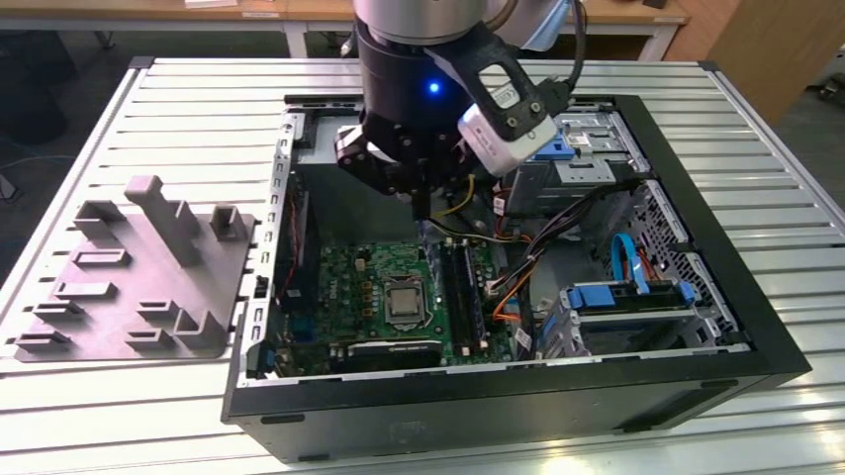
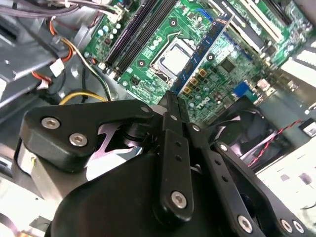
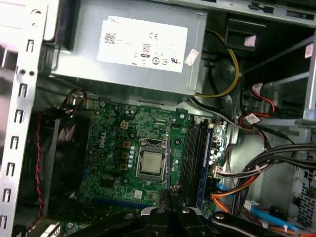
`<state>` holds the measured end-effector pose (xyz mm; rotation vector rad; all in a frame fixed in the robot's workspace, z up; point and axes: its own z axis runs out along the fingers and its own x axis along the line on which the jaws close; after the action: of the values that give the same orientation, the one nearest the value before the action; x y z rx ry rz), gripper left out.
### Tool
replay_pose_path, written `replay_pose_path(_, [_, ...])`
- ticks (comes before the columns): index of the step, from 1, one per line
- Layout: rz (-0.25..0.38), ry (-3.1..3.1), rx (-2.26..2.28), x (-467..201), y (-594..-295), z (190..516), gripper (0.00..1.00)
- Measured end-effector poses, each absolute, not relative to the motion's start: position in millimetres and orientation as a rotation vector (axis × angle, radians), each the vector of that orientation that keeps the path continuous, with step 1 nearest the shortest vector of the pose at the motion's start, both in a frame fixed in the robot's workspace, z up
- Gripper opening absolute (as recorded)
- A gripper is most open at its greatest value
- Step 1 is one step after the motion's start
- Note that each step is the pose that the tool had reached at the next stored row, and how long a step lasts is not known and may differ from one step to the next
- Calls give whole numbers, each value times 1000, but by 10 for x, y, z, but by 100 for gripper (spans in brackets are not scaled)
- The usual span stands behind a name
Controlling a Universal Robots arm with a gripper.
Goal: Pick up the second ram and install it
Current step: 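Insert the second ram into the second slot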
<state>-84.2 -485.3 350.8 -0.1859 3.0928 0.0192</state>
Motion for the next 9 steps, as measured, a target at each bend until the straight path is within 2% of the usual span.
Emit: replay_pose_path(9, [16,3098,-29,-842,-4854,3478,11])
